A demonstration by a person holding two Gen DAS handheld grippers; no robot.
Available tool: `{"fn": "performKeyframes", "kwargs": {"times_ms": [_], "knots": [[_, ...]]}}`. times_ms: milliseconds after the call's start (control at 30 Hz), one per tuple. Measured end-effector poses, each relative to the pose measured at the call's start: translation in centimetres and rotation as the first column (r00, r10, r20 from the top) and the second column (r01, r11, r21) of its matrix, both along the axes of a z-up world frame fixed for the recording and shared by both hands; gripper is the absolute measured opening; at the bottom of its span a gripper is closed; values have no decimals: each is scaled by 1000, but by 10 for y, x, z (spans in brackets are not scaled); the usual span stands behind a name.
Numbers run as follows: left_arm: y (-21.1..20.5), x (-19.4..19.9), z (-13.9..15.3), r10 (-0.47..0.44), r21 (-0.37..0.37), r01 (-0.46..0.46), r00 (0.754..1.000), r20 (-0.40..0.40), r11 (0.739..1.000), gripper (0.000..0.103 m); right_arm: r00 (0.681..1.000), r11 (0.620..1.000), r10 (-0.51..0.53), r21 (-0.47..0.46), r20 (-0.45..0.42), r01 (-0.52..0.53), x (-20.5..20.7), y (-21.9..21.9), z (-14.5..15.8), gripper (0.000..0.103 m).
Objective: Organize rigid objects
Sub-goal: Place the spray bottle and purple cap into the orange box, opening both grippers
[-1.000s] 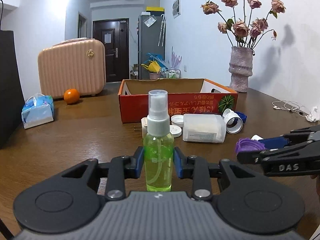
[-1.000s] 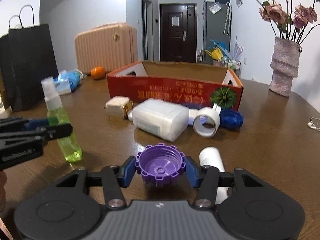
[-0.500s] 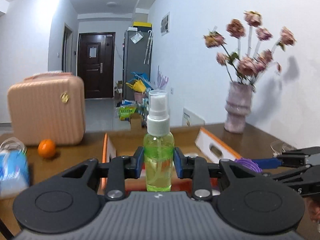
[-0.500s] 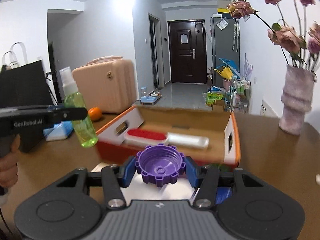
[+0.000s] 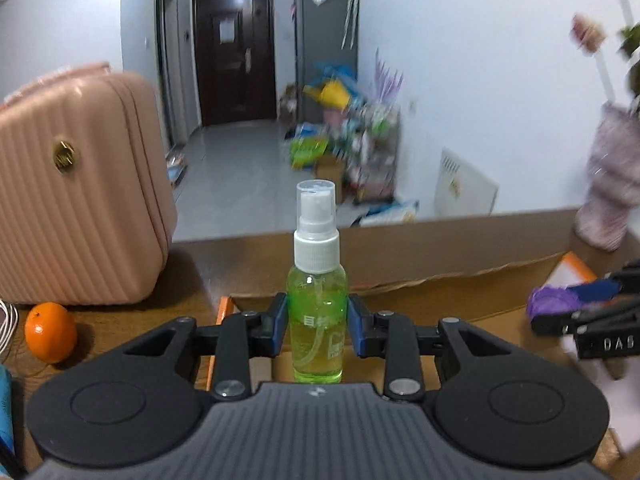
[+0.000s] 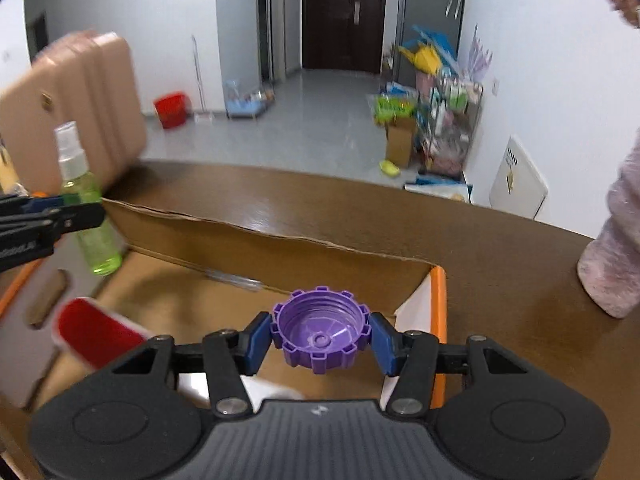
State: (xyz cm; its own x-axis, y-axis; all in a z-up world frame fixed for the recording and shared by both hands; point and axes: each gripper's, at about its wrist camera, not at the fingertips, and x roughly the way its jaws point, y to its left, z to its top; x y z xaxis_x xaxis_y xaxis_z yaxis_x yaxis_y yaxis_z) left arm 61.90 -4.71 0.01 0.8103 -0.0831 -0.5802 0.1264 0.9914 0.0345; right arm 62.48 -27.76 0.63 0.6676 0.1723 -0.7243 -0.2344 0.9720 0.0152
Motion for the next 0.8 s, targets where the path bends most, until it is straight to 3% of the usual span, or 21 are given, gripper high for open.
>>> {"fn": "performKeyframes", "kwargs": {"times_ms": [133, 300, 500, 600, 733, 800], "knots": [[7, 16, -11, 37, -14, -39, 996, -76, 999, 32, 999, 1000, -25, -14, -40, 24, 29, 8, -18, 64], [8, 17, -9, 9, -3, -9, 998, -70, 1000, 32, 999, 999, -33, 8, -10, 33, 29, 9, -19, 64], [6, 7, 1, -22, 5, 22, 997, -68, 1000, 61, 998, 999, -36, 18, 53, 36, 0, 2, 14, 70], [15, -19, 13, -1, 4, 1, 998, -57, 1000, 68, 996, 1000, -30, 9, 85, 29, -27, -3, 39, 71], [34, -74, 40, -12, -15, 12, 1000, -11, 1000, 80, 989, 1000, -14, 14, 149, 12, -82, -7, 72, 85], [42, -106, 53, -15, -19, 15, 1000, -3, 1000, 80, 985, 1000, 1, 10, 175, -3, -108, -5, 81, 85]]}}
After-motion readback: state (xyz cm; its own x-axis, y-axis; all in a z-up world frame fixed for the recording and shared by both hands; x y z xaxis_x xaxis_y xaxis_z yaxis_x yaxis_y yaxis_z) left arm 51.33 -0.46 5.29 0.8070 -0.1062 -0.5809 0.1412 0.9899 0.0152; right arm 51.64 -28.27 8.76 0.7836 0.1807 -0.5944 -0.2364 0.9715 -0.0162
